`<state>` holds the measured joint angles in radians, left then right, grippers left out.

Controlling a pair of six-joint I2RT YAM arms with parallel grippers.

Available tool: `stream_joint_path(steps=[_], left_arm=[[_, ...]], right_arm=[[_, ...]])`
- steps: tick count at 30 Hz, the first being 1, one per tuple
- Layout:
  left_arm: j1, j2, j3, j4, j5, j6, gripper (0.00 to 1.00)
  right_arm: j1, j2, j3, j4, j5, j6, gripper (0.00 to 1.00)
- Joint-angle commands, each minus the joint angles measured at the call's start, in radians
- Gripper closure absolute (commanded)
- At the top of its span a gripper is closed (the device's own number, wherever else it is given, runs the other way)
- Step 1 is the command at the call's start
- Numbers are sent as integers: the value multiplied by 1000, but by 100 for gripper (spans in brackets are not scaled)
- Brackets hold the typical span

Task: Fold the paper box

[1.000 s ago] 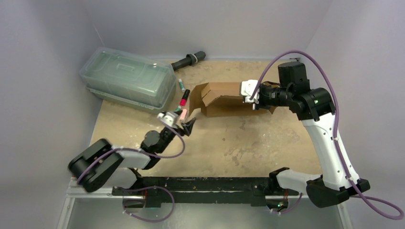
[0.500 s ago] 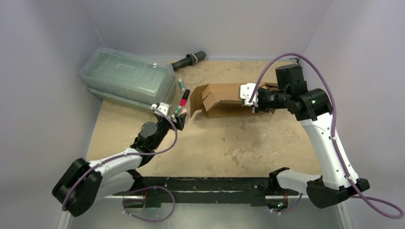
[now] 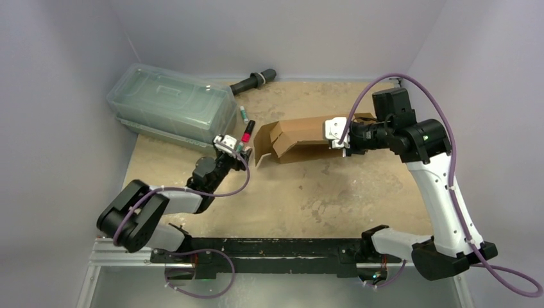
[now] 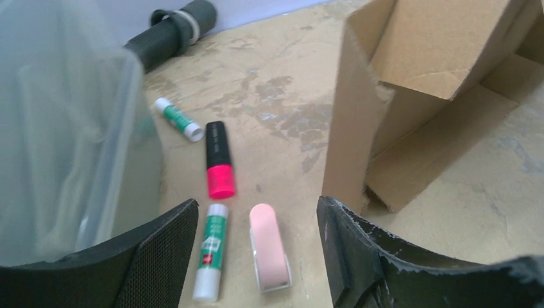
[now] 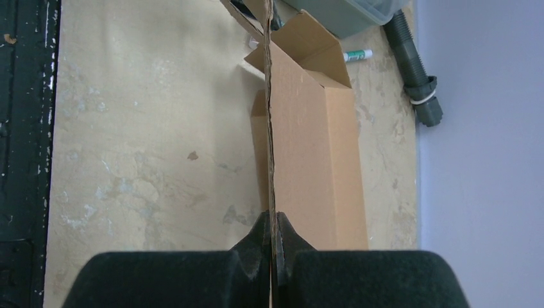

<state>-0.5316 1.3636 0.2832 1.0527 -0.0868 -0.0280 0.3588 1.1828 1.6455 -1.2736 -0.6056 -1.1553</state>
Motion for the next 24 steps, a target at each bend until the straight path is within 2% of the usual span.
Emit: stream_joint_path(steps=[1,6,16,24], left_arm=[[4,120,69,219,212,72,32],[4,240,118,324,299,126,32],[4,337,212,304,373,196,32],[13,381,237,355,468,204,32]], right_arm=[[0,-5,53,-25,-56,-23,100],[0,4,67,-41,-59,-29,100],[-1,32,98,-67,-77,-43,100],[0,52,118,-86,-86,-49,100]])
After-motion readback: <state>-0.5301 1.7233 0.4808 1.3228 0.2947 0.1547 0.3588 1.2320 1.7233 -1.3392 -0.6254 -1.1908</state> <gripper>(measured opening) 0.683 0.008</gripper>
